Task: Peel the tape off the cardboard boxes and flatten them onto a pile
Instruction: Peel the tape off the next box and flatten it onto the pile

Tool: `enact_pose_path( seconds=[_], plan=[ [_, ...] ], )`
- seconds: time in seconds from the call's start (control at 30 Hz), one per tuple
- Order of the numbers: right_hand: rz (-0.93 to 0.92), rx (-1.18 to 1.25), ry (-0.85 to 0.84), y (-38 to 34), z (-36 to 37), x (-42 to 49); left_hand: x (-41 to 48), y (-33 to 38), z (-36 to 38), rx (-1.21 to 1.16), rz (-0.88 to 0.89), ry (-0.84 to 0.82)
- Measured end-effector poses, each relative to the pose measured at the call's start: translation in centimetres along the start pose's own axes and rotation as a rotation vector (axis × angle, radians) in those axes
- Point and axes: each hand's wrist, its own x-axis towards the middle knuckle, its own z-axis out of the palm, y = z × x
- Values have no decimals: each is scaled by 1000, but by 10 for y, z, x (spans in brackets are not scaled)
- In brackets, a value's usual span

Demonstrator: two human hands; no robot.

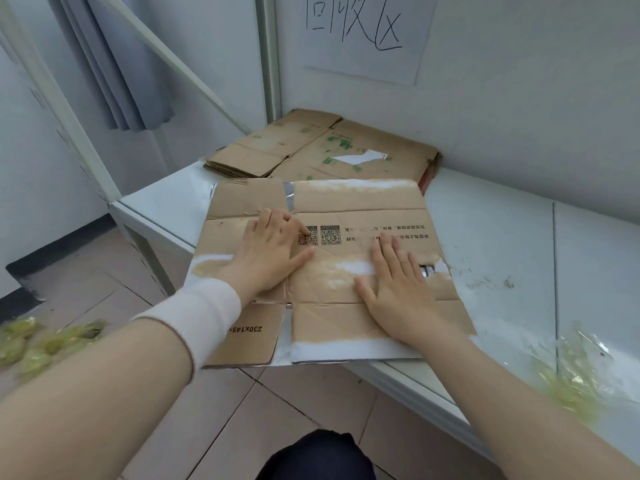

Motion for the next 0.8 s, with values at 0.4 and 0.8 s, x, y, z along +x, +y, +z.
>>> enact_pose_path(
  seconds=[0.4, 0.8],
  plan=[
    [-10, -60, 54, 2, 8, -3, 42, -22, 26, -88, -117, -164],
    [-7, -40, 15, 2, 2, -42, 19, -37, 7, -106, -366, -180]
  ],
)
